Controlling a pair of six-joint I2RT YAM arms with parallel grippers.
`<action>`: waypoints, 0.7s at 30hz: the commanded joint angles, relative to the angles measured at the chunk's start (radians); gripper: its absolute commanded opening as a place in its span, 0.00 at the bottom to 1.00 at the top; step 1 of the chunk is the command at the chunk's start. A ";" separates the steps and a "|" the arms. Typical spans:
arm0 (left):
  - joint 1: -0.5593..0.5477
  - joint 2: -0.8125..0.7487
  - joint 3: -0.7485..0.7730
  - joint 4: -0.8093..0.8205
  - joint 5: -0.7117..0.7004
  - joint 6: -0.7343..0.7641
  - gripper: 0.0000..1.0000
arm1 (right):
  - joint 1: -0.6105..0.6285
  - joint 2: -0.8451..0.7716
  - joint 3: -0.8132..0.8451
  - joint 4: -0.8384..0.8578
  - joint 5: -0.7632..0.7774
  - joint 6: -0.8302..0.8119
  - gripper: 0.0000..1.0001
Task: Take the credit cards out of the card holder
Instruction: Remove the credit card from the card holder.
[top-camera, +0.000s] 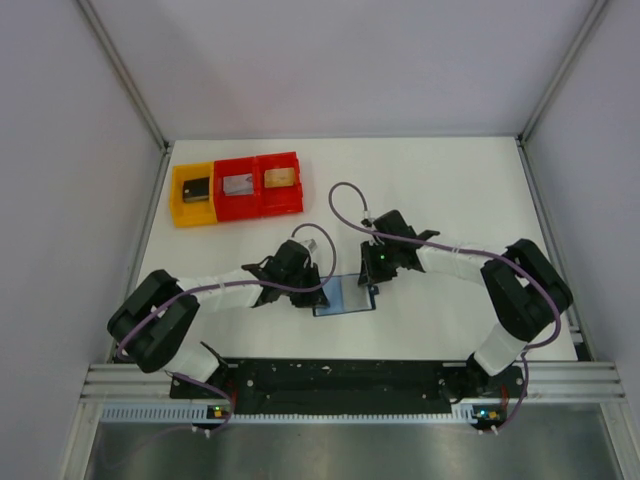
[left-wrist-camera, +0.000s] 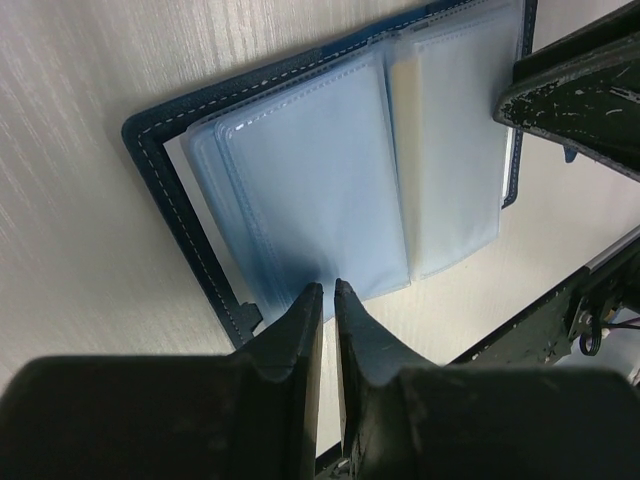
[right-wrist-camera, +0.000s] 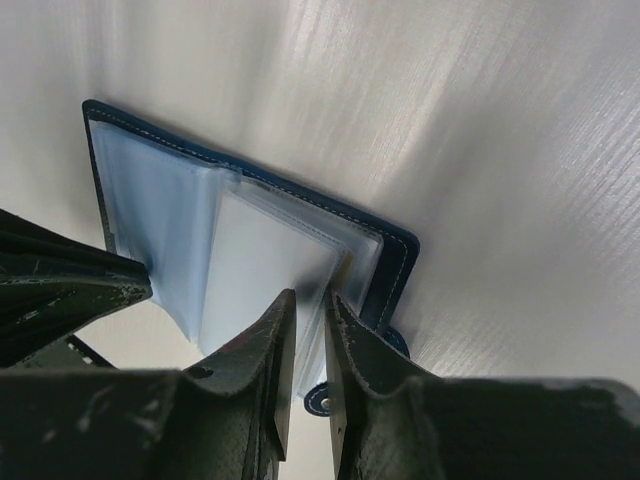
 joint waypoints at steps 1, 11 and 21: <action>-0.007 0.017 -0.015 -0.009 -0.013 0.003 0.15 | 0.030 -0.058 0.062 -0.003 -0.077 0.010 0.17; -0.009 0.008 -0.020 -0.006 -0.016 -0.005 0.15 | 0.079 -0.064 0.125 -0.002 -0.134 0.041 0.17; -0.009 -0.044 -0.056 0.008 -0.049 -0.045 0.14 | 0.113 -0.018 0.144 0.043 -0.213 0.059 0.26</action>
